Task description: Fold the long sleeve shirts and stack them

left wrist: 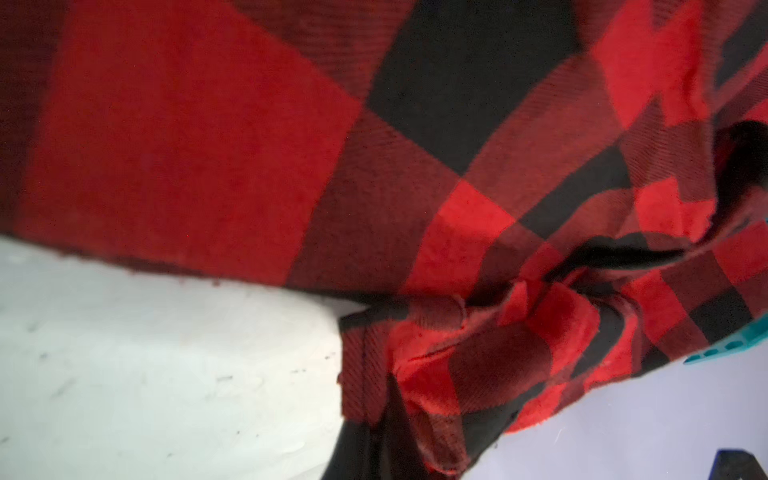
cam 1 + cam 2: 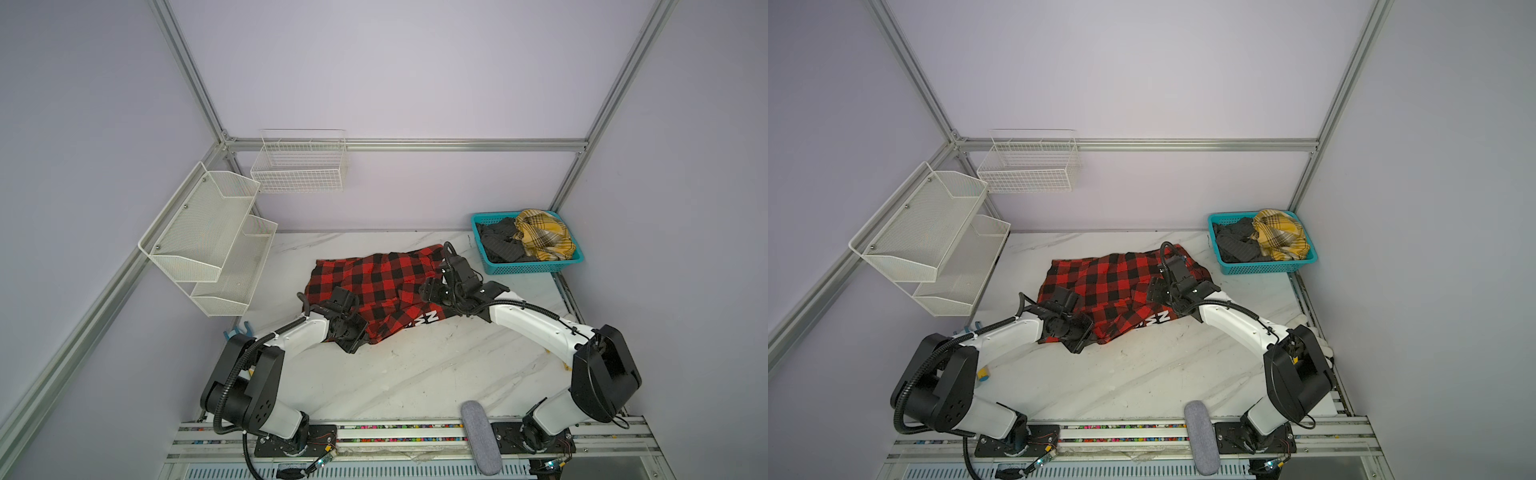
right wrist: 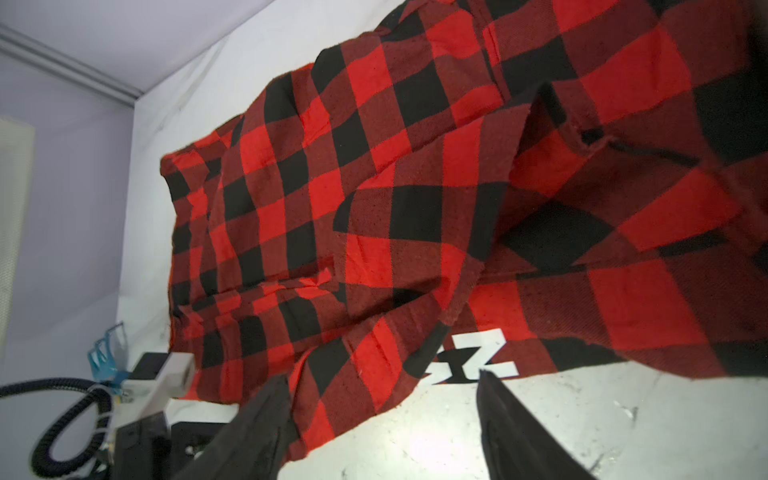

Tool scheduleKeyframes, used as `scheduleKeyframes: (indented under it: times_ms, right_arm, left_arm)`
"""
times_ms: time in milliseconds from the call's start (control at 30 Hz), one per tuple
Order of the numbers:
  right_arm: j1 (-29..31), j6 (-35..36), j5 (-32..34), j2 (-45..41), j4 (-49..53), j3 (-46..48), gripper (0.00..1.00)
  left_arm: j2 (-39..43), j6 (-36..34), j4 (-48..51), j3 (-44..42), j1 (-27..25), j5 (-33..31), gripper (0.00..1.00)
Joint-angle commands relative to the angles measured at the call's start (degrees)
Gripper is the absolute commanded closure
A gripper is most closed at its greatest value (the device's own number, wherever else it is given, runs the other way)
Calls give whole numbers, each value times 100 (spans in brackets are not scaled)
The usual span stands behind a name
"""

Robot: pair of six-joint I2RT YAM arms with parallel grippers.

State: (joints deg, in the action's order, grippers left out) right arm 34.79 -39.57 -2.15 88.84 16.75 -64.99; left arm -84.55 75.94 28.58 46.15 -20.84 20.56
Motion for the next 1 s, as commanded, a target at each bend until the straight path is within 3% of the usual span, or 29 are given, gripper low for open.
scheduleKeyframes:
  times_ms: [0,167,333,567,700,800,967]
  right_arm:
    - [-446,-100,-600,180,51,-35,21]
    - [-1071,-153,-1601,747,-232,-208,19]
    - [-1515,-546,-2331,1222,-790,-170,19]
    - [-1752,-1087,-2915,1461,-1554,-93,22]
    - [-1798,-1242,-2934,1540,-1655,14,24]
    - [-1853,-1363,-2850,1593,-1674,190,36]
    - [-1890,-1378,-2667,1553,-1699,505,69]
  left_arm:
    - [659,-848,819,1050,-50,-387,100]
    - [1077,-1806,1765,1800,-36,-973,100]
    - [1298,-2202,1880,1957,123,-1065,100]
    - [1443,-3053,2290,2330,334,-1492,100]
    - [1578,-3436,2466,2331,493,-1581,100]
    - [1715,-3554,2460,2144,761,-1562,100]
    - [1698,-3656,2032,1659,1544,-1352,100]
